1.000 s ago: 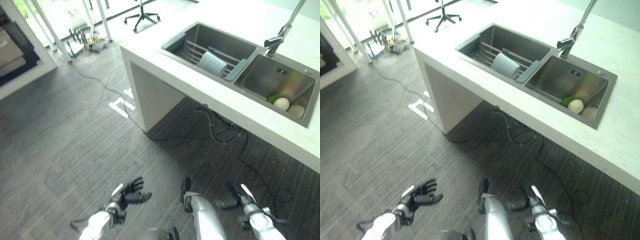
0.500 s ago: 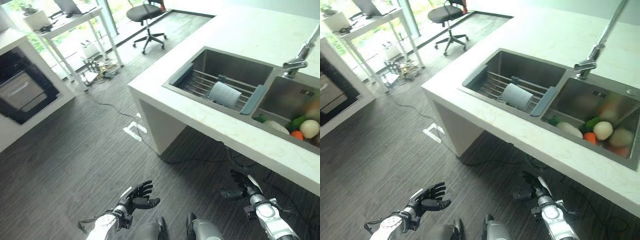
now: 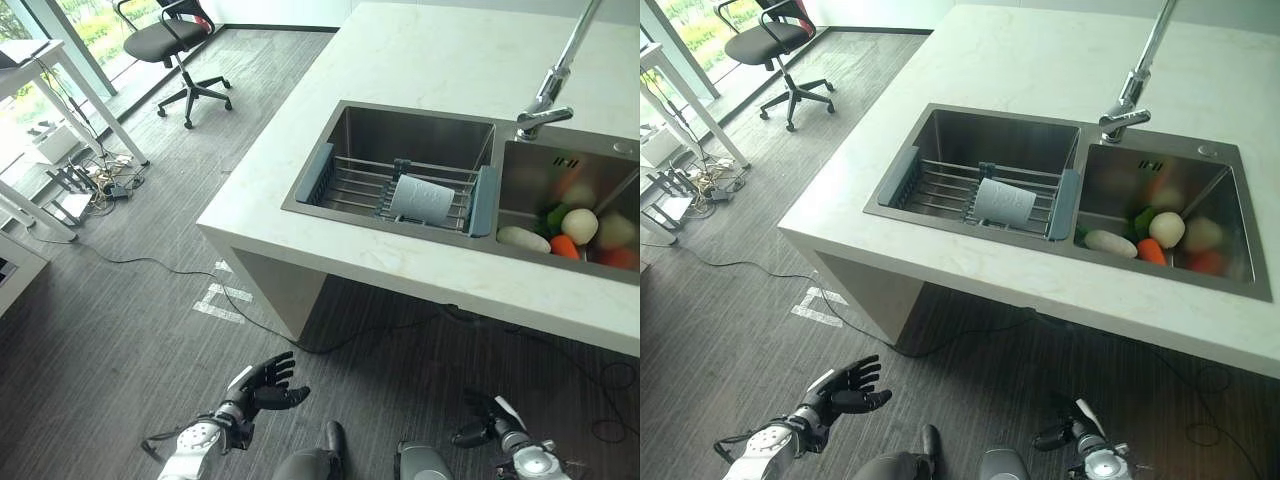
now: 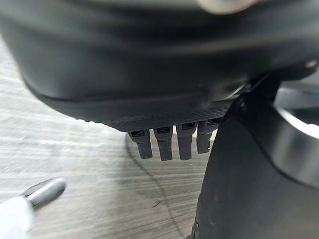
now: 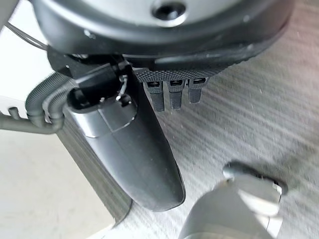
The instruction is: Place the dishes in the dishwasher.
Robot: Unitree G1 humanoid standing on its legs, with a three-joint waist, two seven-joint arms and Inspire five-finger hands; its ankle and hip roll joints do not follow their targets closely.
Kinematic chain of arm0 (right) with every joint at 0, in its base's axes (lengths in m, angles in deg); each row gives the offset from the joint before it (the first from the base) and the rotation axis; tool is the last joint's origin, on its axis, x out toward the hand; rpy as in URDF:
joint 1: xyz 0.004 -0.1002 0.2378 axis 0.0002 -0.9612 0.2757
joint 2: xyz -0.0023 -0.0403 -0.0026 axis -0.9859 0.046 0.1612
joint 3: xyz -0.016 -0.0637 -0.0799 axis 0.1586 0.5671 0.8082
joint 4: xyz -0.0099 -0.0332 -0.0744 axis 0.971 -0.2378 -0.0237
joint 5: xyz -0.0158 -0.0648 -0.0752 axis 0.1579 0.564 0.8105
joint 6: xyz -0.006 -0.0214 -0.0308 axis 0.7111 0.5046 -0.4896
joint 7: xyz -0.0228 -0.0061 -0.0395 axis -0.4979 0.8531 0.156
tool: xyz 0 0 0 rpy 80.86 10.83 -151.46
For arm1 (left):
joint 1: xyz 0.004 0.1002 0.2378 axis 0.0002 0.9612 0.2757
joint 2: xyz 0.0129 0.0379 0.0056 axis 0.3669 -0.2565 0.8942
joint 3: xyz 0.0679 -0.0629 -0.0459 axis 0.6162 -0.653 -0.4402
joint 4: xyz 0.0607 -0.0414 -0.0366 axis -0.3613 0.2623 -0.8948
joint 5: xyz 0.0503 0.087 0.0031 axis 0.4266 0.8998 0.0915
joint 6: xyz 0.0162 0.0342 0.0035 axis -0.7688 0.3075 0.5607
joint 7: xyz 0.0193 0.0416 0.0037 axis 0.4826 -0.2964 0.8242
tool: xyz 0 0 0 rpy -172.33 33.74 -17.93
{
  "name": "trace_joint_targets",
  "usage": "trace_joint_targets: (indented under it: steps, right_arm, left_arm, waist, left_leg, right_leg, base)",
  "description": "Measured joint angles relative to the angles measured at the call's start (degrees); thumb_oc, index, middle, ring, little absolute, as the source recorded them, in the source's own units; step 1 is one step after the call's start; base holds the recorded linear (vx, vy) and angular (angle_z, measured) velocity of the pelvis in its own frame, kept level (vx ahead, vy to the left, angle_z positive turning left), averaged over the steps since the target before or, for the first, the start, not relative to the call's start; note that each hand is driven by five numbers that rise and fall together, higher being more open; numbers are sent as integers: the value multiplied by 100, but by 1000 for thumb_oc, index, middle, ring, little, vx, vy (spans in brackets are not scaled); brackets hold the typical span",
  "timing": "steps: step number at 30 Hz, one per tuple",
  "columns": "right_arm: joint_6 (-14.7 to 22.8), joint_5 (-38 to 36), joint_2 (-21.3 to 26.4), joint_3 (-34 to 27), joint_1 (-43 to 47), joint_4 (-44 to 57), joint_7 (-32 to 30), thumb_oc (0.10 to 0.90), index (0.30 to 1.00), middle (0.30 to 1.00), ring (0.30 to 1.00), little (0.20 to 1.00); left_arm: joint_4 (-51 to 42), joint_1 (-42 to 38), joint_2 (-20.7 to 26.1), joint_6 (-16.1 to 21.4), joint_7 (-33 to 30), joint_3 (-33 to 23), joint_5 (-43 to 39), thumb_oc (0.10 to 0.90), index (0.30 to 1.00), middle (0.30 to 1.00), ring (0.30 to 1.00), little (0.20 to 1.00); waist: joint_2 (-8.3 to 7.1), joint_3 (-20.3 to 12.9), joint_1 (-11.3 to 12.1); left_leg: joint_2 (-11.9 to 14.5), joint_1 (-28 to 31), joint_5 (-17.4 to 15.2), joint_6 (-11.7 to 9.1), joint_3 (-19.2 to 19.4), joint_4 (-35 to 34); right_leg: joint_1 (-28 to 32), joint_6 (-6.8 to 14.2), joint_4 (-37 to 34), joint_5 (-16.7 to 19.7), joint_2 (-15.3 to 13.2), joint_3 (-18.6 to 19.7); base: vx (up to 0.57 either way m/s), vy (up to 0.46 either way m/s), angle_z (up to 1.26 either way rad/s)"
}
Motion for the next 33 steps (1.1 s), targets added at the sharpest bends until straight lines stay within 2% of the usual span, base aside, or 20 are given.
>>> trace_joint_targets:
  steps: [4,7,8,9,10,11,12,13,14,15,17,20,22,26,28,30,33]
  right_arm:
    - [121,-201,-192,-14,292,-673,52,800,900,900,900,900]
    - [121,-448,-258,-104,313,-818,92,800,900,900,900,900]
    - [119,-477,-283,-158,315,-892,96,800,900,900,900,900]
    - [119,-516,-285,-167,322,-900,96,800,900,900,900,900]
    - [140,-534,-292,-175,308,-923,94,800,900,900,900,900]
    - [199,-635,-304,-185,391,-995,87,800,900,900,900,900]
    - [216,-654,-302,-185,488,-1107,97,800,900,900,900,900]
    - [219,-658,-296,-186,479,-1131,129,800,900,900,900,900]
    - [222,-657,-291,-195,480,-1156,172,800,900,900,900,900]
    - [247,-669,-310,-270,548,-1326,265,800,900,900,900,900]
    - [248,-674,-270,-438,530,-1397,285,800,900,900,900,900]
    - [258,-675,-280,-549,541,-1864,374,800,900,900,900,900]
    - [236,-677,-235,-675,546,-1995,427,800,900,900,900,900]
    - [237,-898,-11,-1072,478,-2377,509,800,900,900,900,900]
    - [238,-1159,206,-1197,447,-2685,526,800,900,900,900,900]
    - [238,-1334,212,-1308,410,-2896,567,800,900,900,900,900]
    - [209,-1565,89,-1310,294,-3168,650,800,900,900,900,900]
  left_arm:
    - [136,-22,-11,15,-1,126,7,800,900,900,900,900]
    - [150,36,-14,13,-70,126,11,800,900,900,900,900]
    - [175,47,-15,12,-94,118,12,800,900,900,900,900]
    - [210,74,-15,4,-108,114,17,800,900,900,900,900]
    - [307,63,-8,7,-113,100,20,800,900,900,900,900]
    - [530,14,-9,1,-176,101,23,800,900,900,900,900]
    - [844,25,-57,-41,-335,113,22,800,900,900,900,900]
    - [887,45,-65,-73,-406,82,15,800,900,900,900,900]
    - [932,40,-78,-83,-479,51,14,800,900,900,900,900]
    - [1111,36,-109,-114,-582,-24,12,800,900,900,900,900]
    - [1359,182,-131,-190,-864,-214,12,800,900,900,900,900]
    - [1701,247,-133,-191,-1366,-635,-10,800,900,900,900,900]
    - [1715,447,-136,-180,-1706,-819,-60,800,900,900,900,900]
    - [1482,684,-82,183,-2135,-1400,-286,800,900,900,900,900]
    - [1229,732,152,567,-2386,-1760,-449,800,900,900,900,900]
    - [1086,690,331,780,-2554,-1887,-442,800,900,900,900,900]
    - [400,650,785,929,-2843,-2129,-392,800,900,900,900,900]
  waist:
    - [-36,-9,7]
    - [-81,-20,9]
    - [-66,-21,13]
    - [-20,-27,28]
    - [-21,-22,58]
    - [-30,-11,57]
    - [6,-21,-9]
    - [-8,-34,8]
    - [-4,-35,9]
    - [-52,-48,16]
    - [-60,-58,55]
    - [-138,-101,202]
    - [-16,-169,206]
    - [286,-352,321]
    - [407,-386,325]
    - [448,-395,329]
    - [414,-397,362]
  left_leg:
    - [83,108,-97,-28,128,-26]
    - [129,145,-173,-29,269,-6]
    - [187,154,-251,-12,349,34]
    - [224,150,-383,11,269,97]
    - [183,141,-445,93,143,184]
    - [195,98,-571,131,85,381]
    - [263,115,-658,159,255,478]
    - [269,93,-673,136,397,448]
    - [256,98,-674,135,442,436]
    - [200,80,-675,132,513,363]
    - [171,48,-628,64,661,427]
    - [179,6,-647,24,666,452]
    - [301,6,-614,-125,638,462]
    - [524,71,-486,-325,499,294]
    - [557,131,-431,-394,451,179]
    - [575,151,-426,-404,436,162]
    - [598,251,-467,-425,419,85]
  right_leg:
    - [164,8,-354,186,106,102]
    - [186,19,-481,318,160,127]
    - [195,33,-544,467,200,10]
    - [213,15,-595,671,267,-155]
    - [158,69,-473,776,318,-186]
    - [-176,130,140,783,308,-227]
    - [-640,337,864,808,73,-503]
    - [-714,277,728,737,-82,-673]
    - [-711,319,388,738,-226,-792]
    - [-734,409,-33,791,-524,-876]
    - [-778,461,-244,815,-895,-867]
    - [-583,430,-483,913,-973,-923]
    - [-555,372,-488,1186,-888,-1053]
    - [-542,150,-373,963,-639,-1185]
    - [-601,79,-165,782,-613,-1217]
    - [-618,70,-79,708,-600,-1225]
    - [-596,37,44,598,-573,-1217]
  base:
    - [89,101,-23]
    - [78,121,-34]
    - [57,97,-52]
    - [39,70,-81]
    - [23,31,-99]
    - [41,-85,-111]
    - [62,-162,-90]
    - [62,-223,-65]
    - [42,-182,-45]
    - [34,-232,-37]
    - [46,-222,-33]
    - [38,-143,-4]
    - [48,-74,3]
    - [8,-2,6]
    - [-14,22,9]
    - [29,1,3]
    - [30,-21,0]
